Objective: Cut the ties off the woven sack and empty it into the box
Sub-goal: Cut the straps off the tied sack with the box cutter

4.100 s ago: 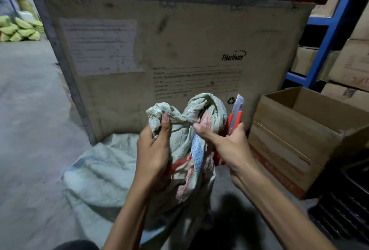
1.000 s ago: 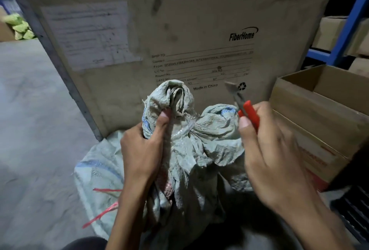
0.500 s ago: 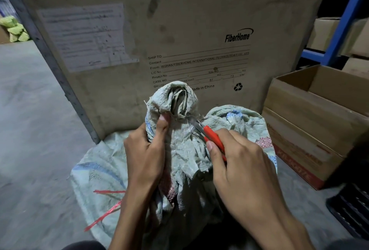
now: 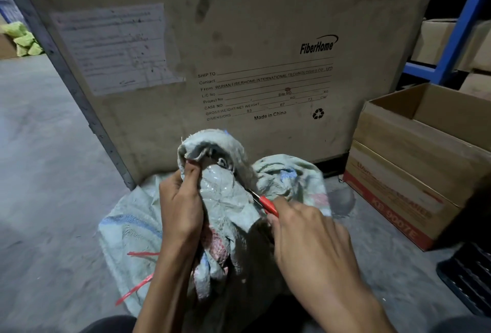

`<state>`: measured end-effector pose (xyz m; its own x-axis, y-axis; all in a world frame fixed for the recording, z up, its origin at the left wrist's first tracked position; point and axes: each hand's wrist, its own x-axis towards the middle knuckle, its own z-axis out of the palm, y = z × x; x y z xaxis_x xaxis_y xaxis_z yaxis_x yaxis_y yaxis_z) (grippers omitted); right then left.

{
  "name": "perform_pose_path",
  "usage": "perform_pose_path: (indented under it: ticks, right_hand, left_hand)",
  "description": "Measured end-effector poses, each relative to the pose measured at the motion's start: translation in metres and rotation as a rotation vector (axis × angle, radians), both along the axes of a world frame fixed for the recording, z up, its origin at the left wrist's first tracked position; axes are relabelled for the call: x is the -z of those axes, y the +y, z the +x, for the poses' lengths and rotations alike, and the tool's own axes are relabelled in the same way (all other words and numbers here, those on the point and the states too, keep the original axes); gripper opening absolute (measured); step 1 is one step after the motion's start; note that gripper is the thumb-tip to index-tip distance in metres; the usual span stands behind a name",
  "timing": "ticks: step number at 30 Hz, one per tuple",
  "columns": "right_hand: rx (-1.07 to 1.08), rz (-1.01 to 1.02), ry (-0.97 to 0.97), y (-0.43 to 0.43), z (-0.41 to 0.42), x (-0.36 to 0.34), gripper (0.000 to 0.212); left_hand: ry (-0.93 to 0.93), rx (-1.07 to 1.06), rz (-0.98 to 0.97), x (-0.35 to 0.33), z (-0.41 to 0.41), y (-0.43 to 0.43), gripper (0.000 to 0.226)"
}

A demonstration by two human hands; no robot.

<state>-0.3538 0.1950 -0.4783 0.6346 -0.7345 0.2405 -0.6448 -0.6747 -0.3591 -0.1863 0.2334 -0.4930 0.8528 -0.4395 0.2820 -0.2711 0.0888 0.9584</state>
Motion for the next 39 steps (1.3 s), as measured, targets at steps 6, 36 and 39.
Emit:
perform_pose_path:
  ticks: [6, 36, 39]
  right_hand:
    - [0.015, 0.141, -0.057, -0.030, -0.010, 0.004, 0.023]
    - [0.183, 0.350, -0.165, -0.084, -0.022, 0.037, 0.048]
    - [0.188, 0.277, -0.141, -0.077, -0.020, 0.034, 0.056]
  left_hand:
    - [-0.031, 0.000, 0.072, -0.006, 0.010, 0.003, 0.050]
    - [0.445, 0.201, 0.014, 0.024, 0.019, -0.012, 0.053]
    - [0.452, 0.197, -0.021, 0.020, 0.016, -0.011, 0.043]
